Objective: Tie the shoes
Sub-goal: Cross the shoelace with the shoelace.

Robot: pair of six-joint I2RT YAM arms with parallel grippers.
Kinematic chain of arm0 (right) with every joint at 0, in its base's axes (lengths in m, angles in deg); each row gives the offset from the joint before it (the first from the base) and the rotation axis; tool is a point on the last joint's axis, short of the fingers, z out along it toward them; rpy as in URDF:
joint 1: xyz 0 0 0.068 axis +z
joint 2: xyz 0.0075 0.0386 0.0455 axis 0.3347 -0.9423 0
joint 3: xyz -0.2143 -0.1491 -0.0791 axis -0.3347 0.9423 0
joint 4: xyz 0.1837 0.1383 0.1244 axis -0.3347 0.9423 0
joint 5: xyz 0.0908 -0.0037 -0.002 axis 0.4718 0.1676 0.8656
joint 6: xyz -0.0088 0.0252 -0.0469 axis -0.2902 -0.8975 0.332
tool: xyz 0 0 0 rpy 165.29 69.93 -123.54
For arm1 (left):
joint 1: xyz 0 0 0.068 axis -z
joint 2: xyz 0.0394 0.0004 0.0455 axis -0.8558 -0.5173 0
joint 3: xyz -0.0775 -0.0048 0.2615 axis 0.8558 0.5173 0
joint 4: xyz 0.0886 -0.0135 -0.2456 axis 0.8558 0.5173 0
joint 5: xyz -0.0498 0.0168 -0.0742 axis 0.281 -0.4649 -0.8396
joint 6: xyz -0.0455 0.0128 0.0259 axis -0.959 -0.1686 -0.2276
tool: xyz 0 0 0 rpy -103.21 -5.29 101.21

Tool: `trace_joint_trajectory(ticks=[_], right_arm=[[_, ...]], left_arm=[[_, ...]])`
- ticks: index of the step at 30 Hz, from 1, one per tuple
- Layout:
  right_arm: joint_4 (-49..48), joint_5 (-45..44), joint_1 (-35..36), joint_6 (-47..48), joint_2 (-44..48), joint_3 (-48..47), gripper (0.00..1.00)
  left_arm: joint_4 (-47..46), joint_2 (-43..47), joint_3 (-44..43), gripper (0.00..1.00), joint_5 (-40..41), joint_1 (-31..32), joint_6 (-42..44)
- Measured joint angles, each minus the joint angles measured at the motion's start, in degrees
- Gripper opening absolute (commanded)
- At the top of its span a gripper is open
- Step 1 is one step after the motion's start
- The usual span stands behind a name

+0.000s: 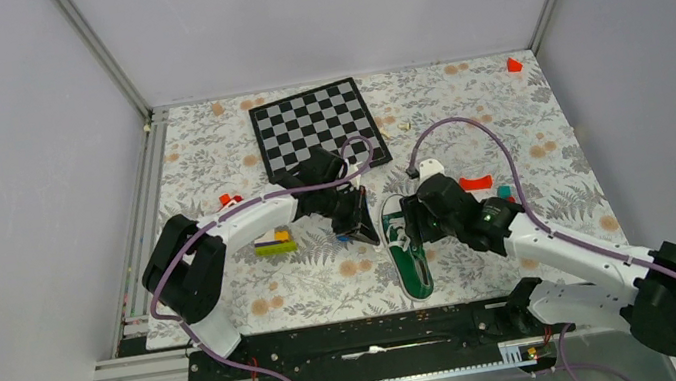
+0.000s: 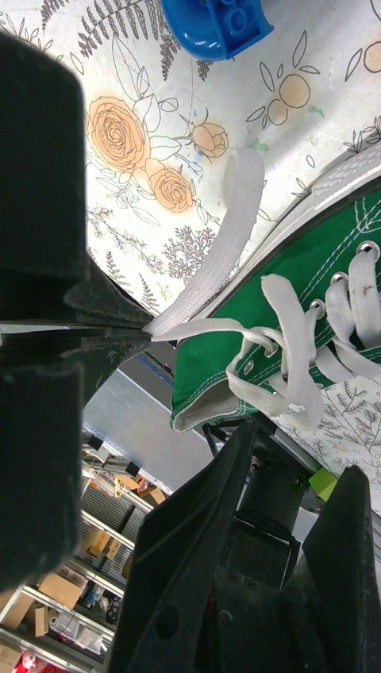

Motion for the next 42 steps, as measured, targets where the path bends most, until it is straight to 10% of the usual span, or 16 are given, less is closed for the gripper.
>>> trace_joint_trajectory(ticks=[9, 27, 42], right_arm=[[-1.3, 6.3, -3.3, 0.1, -3.8, 0.5, 0.56], [-4.9, 13.9, -5.7, 2.1, -7.0, 0.6, 0.00], [-14.9, 15.2, -5.8, 3.3, 7.5, 11.6, 0.00]], left_arm=[[0.0, 0.0, 0.9, 0.00, 0.0, 0.0, 0.0], [0.1, 0.0, 1.4, 0.00, 0.0, -0.4, 0.0], [0.0, 1.2, 3.4, 0.00, -1.6, -0.3, 0.9]])
